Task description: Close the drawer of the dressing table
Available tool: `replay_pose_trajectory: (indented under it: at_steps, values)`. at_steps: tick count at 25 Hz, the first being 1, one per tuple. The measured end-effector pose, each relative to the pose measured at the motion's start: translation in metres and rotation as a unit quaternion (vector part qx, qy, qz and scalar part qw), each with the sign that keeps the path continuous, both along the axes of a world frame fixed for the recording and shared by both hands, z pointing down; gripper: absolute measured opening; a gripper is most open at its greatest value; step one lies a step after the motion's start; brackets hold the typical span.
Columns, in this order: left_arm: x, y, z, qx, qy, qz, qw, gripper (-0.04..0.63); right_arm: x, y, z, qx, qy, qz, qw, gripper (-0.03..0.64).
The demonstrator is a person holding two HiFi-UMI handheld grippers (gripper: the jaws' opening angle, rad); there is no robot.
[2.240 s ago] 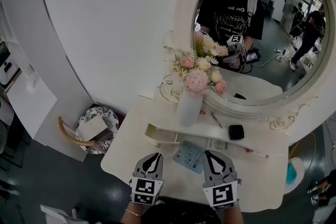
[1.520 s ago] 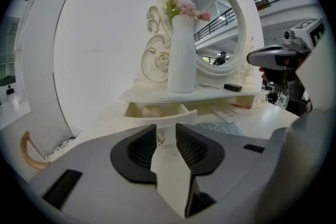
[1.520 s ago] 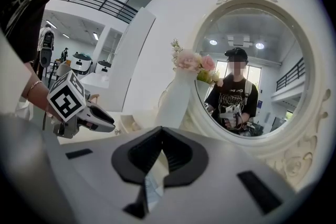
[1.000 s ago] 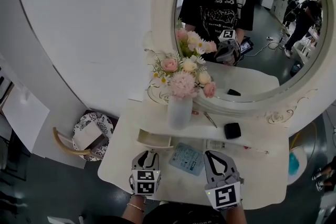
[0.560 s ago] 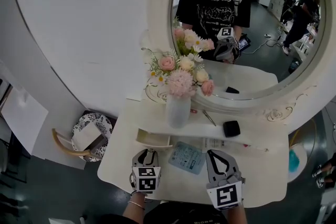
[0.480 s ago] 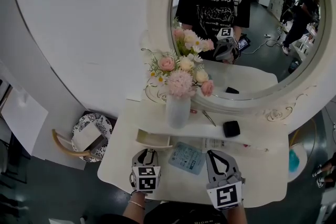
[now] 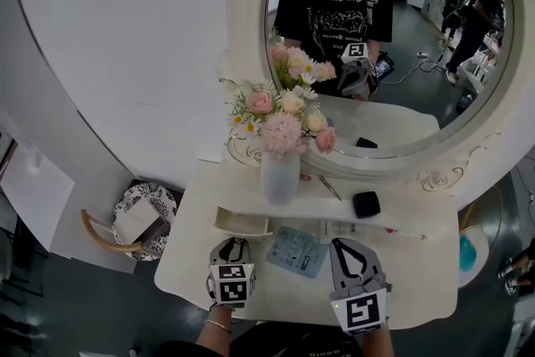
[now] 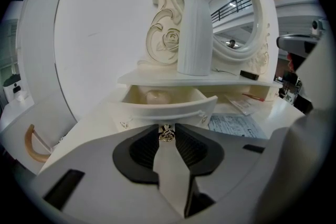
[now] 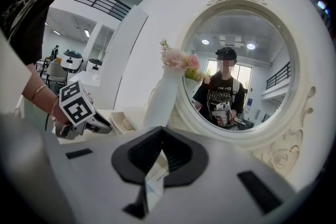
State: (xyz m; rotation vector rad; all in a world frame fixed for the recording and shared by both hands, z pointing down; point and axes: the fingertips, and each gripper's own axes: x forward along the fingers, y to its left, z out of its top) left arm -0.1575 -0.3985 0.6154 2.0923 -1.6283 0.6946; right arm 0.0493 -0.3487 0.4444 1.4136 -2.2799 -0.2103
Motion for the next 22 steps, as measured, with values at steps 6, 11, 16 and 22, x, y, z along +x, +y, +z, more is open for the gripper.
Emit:
replay_pose_trajectory:
  at_steps: [6, 11, 16, 22]
  values:
    - [0.0015, -0.0020, -0.0070, 0.001, 0.010, 0.002, 1.0000, 0.103, 0.0047, -0.0018, 0.0006, 0.007, -0.021, 0.012, 1.000, 0.011]
    - [0.0002, -0.0054, -0.0048, -0.003, 0.009, 0.002, 1.0000, 0.103, 0.0003, -0.0011, 0.0018, -0.001, -0.006, 0.004, 1.000, 0.011]
    - [0.0003, -0.0055, -0.0062, -0.005, 0.009, 0.003, 0.9999, 0.103, -0.0002, -0.0019, 0.0040, 0.005, -0.016, 0.006, 1.000, 0.011]
    - [0.0005, -0.0085, -0.0068, -0.003, 0.008, 0.005, 0.9999, 0.103, 0.0010, -0.0024, 0.0052, -0.001, -0.009, 0.006, 1.000, 0.011]
